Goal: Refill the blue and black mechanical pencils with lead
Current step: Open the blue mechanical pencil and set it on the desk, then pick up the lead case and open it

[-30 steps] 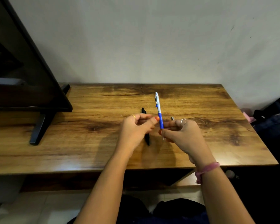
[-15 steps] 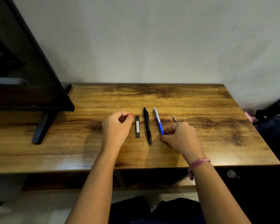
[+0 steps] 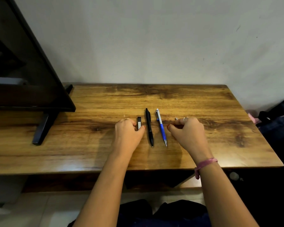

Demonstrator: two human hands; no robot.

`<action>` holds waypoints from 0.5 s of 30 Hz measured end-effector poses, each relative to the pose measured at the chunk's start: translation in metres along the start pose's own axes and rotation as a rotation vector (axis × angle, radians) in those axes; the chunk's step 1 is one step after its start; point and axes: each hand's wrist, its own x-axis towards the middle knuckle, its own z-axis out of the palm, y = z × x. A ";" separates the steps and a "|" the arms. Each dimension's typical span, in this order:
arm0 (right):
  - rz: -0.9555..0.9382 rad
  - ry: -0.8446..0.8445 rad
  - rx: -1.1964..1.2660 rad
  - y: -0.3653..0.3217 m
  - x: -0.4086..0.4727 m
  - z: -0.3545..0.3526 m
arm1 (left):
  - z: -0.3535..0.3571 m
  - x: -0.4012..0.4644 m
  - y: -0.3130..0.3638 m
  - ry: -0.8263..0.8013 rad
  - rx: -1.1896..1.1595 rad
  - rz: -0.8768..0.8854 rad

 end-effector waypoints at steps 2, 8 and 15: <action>-0.030 0.030 0.006 -0.002 0.001 0.002 | 0.002 0.000 0.003 -0.015 0.024 -0.019; -0.113 0.026 0.019 -0.011 0.003 0.017 | 0.001 -0.001 0.008 -0.033 0.035 -0.072; -0.150 -0.020 0.188 -0.019 0.003 0.032 | -0.006 -0.006 0.007 0.028 -0.047 0.043</action>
